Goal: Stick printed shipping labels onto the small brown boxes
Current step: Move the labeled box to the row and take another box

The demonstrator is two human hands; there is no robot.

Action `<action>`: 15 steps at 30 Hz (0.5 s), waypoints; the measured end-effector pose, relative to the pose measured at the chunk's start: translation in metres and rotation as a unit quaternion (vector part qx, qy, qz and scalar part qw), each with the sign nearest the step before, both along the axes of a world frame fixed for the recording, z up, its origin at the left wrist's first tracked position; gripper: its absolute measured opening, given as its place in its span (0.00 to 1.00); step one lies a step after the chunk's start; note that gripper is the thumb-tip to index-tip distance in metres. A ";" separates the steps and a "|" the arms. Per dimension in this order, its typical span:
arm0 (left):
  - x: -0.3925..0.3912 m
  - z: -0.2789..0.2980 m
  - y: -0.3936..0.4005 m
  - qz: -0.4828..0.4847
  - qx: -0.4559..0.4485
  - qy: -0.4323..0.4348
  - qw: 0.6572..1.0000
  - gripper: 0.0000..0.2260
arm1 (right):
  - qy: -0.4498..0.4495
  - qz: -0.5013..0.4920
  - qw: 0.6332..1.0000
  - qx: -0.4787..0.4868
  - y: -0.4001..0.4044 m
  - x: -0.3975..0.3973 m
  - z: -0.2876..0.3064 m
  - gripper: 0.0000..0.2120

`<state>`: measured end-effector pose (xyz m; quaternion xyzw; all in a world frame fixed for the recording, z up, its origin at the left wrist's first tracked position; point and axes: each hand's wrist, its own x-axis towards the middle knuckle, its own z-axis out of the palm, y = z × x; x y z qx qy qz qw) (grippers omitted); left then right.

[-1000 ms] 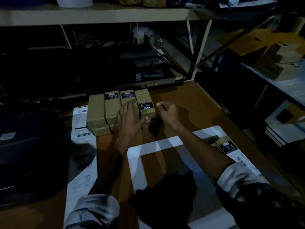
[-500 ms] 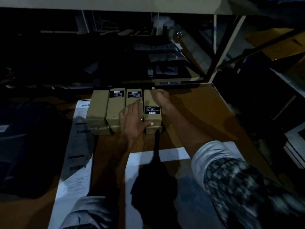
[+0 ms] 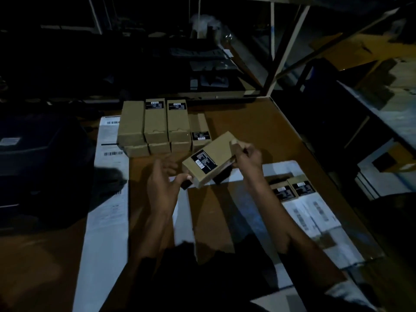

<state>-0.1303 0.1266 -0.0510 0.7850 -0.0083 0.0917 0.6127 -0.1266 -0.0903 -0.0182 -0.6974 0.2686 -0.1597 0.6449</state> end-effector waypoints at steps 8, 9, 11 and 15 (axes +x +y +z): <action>-0.089 -0.054 0.046 -0.032 0.013 0.067 0.997 0.24 | 0.033 -0.057 0.996 0.058 0.052 -0.148 -0.035 0.07; -0.098 -0.054 0.047 -0.039 0.019 0.060 0.997 0.25 | 0.036 -0.065 0.995 0.060 0.054 -0.160 -0.040 0.05; -0.113 -0.054 0.046 -0.056 0.020 0.037 0.998 0.23 | 0.040 -0.075 0.995 0.060 0.056 -0.177 -0.048 0.05; -0.133 -0.047 0.037 -0.071 -0.026 0.048 0.996 0.16 | 0.051 -0.066 0.996 0.025 0.049 -0.194 -0.054 0.05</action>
